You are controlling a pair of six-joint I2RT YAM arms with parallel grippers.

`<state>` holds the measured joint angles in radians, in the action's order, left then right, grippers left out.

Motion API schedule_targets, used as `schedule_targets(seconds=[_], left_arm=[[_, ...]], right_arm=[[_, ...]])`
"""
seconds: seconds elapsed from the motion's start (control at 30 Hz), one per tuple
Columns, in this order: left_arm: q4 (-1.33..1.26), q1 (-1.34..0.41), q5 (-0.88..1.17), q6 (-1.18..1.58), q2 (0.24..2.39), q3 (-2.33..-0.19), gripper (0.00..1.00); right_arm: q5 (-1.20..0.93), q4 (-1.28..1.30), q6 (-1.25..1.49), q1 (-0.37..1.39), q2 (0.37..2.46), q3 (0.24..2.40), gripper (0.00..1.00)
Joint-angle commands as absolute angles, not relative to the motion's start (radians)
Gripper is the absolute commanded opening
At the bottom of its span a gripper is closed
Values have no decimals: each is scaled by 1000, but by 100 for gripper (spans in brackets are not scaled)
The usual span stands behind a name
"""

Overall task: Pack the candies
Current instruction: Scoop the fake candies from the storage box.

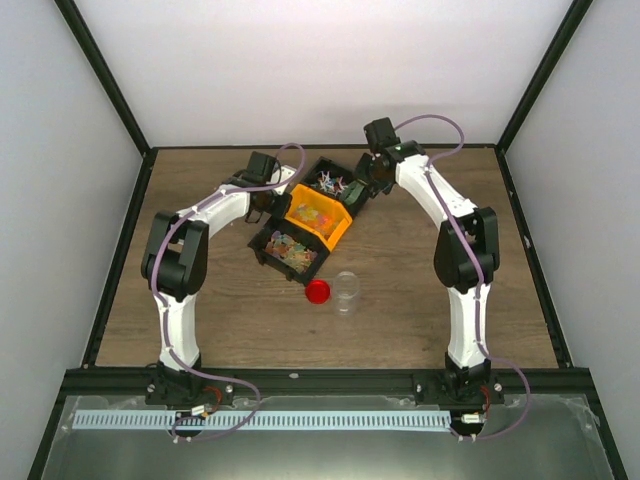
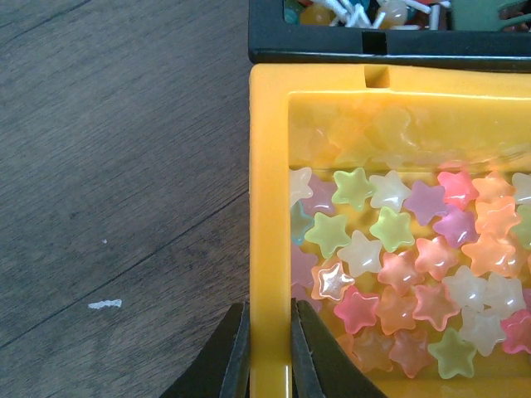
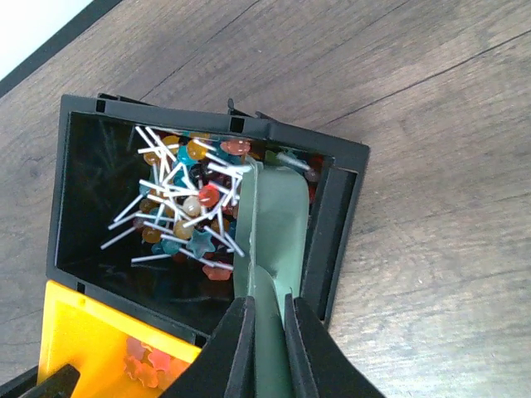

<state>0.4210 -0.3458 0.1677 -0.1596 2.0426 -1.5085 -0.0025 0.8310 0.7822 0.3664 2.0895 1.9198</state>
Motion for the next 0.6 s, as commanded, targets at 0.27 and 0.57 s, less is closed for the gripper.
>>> schedule_targets(seconds=[0.27, 0.57], left_arm=[[394, -367, 201, -166, 2061, -1470, 4], [405, -366, 170, -174, 2070, -1476, 4]], right_arm=[[-263, 532, 832, 324, 2184, 1663, 1], [-237, 522, 802, 295, 2075, 1578, 1]])
